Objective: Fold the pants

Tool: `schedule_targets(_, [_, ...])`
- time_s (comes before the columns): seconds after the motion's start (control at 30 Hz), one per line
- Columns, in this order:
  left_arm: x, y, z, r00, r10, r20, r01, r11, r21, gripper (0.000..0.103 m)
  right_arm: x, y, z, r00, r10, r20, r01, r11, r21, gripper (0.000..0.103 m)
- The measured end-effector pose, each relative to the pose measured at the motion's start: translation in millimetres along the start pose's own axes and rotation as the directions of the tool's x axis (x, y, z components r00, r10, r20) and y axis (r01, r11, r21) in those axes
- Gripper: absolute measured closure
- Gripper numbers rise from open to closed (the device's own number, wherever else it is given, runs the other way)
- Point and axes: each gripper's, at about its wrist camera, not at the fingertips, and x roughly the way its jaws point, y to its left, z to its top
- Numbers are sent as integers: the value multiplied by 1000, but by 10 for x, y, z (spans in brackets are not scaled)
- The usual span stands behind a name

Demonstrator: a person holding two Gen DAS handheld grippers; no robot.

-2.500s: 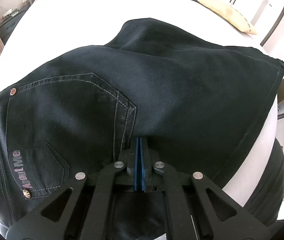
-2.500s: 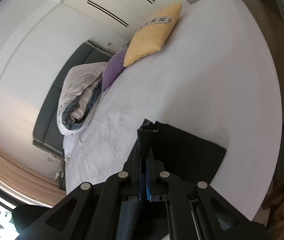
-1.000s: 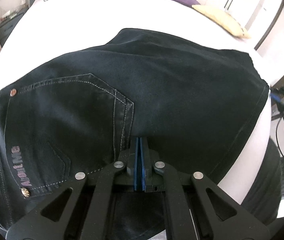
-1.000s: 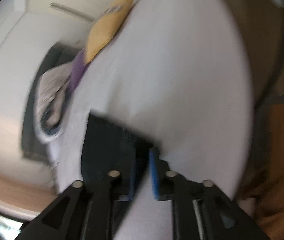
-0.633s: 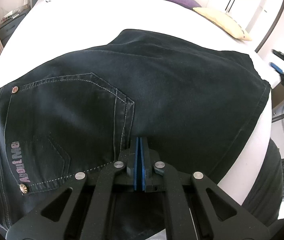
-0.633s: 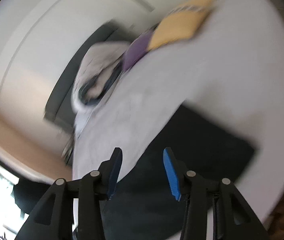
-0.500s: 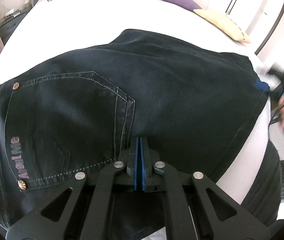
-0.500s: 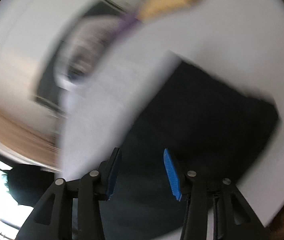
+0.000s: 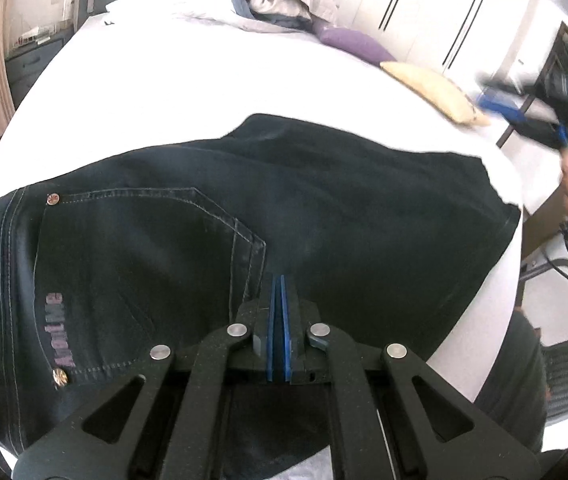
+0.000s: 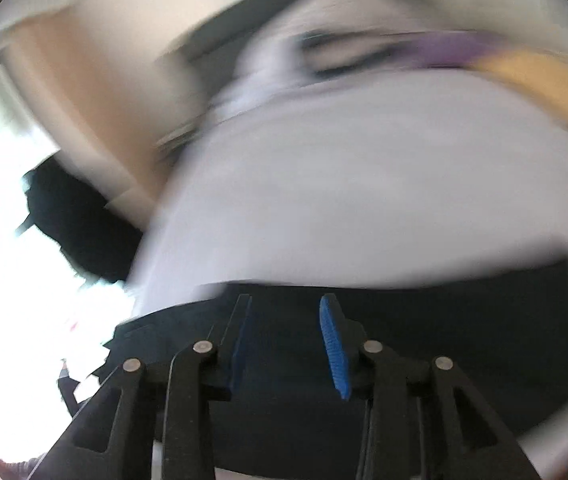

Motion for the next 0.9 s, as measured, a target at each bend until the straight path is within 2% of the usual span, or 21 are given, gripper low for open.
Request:
schedule_targets(0.07, [31, 91, 25, 1000, 18, -15, -18, 1000, -22, 101, 612, 541, 106, 983, 139, -122, -151, 984, -97, 64])
schedule_targets(0.13, [91, 225, -35, 999, 3, -52, -6, 998, -57, 101, 1209, 833, 74, 942, 211, -262, -247, 963, -110, 64])
schedule_targets(0.2, [82, 302, -61, 999, -16, -47, 13, 996, -84, 101, 1782, 854, -24, 900, 214, -380, -256, 964, -64, 65])
schedule_targets(0.23, [81, 329, -75, 998, -26, -49, 21, 995, -92, 101, 2019, 777, -48, 891, 183, -416, -223, 974, -48, 65])
schedule_targets(0.27, [86, 348, -88, 998, -34, -52, 28, 995, -100, 101, 2241, 630, -48, 894, 128, -430, -156, 987, -31, 73])
schedule_targets(0.3, [92, 369, -99, 998, -42, -53, 36, 993, -110, 101, 2377, 443, -56, 894, 113, -433, -119, 993, 13, 101])
schedule_targets(0.33, [103, 397, -109, 997, -56, -51, 49, 991, -126, 101, 2447, 288, -61, 898, 116, -425, -98, 993, 63, 103])
schedule_targets(0.37, [110, 415, -116, 997, -66, -51, 58, 989, -136, 101, 2490, 56, -22, 914, 121, -388, -77, 989, 126, 103])
schedule_targets(0.4, [112, 425, -119, 996, -72, -50, 64, 988, -141, 101, 2495, -138, 45, 927, 162, -339, -95, 974, 206, 103])
schedule_targets(0.43, [110, 431, -127, 996, -77, -47, 69, 987, -144, 101, 2434, -284, 97, 946, 142, -292, -66, 965, 253, 103])
schedule_targets(0.47, [109, 435, -135, 996, -77, -44, 70, 987, -145, 101, 2278, -367, 171, 973, 30, -230, 27, 970, 240, 102])
schedule_targets(0.5, [100, 442, -165, 996, -76, -40, 70, 987, -143, 101, 2157, -419, 227, 981, -48, -188, 93, 967, 238, 94])
schedule_targets(0.53, [98, 433, -180, 997, -73, -35, 67, 988, -139, 101, 1989, -502, 276, 985, -81, -151, 121, 953, 279, 86])
schedule_targets(0.57, [98, 422, -188, 997, -69, -32, 64, 989, -135, 101, 1893, -505, 285, 988, -71, -137, 110, 946, 306, 81])
schedule_targets(0.63, [94, 391, -203, 998, -57, -27, 53, 990, -128, 101, 1683, -331, 256, 994, 25, -104, 5, 961, 275, 76])
schedule_targets(0.7, [116, 293, -214, 999, -44, -25, 40, 992, -119, 101, 1608, -32, 49, 981, 152, -117, -116, 957, 265, 52])
schedule_targets(0.73, [62, 243, -279, 999, -31, -25, 29, 994, -107, 101, 1652, 139, -126, 964, 222, -150, -179, 950, 258, 49])
schedule_targets(0.8, [72, 153, -271, 1000, -9, -27, 7, 996, -86, 101, 1779, 246, -318, 953, 218, -212, -170, 959, 225, 49])
schedule_targets(0.83, [134, 160, -228, 1000, 4, -28, -6, 997, -76, 101, 1863, 209, -423, 952, 190, -241, -135, 965, 226, 53])
schedule_targets(0.87, [129, 186, -225, 1000, 11, -27, -13, 997, -71, 101, 1878, -13, -528, 954, 193, -229, -124, 951, 282, 79])
schedule_targets(0.9, [126, 176, -232, 1000, 14, -26, -16, 998, -68, 101, 1834, -216, -562, 958, 207, -198, -129, 929, 346, 98])
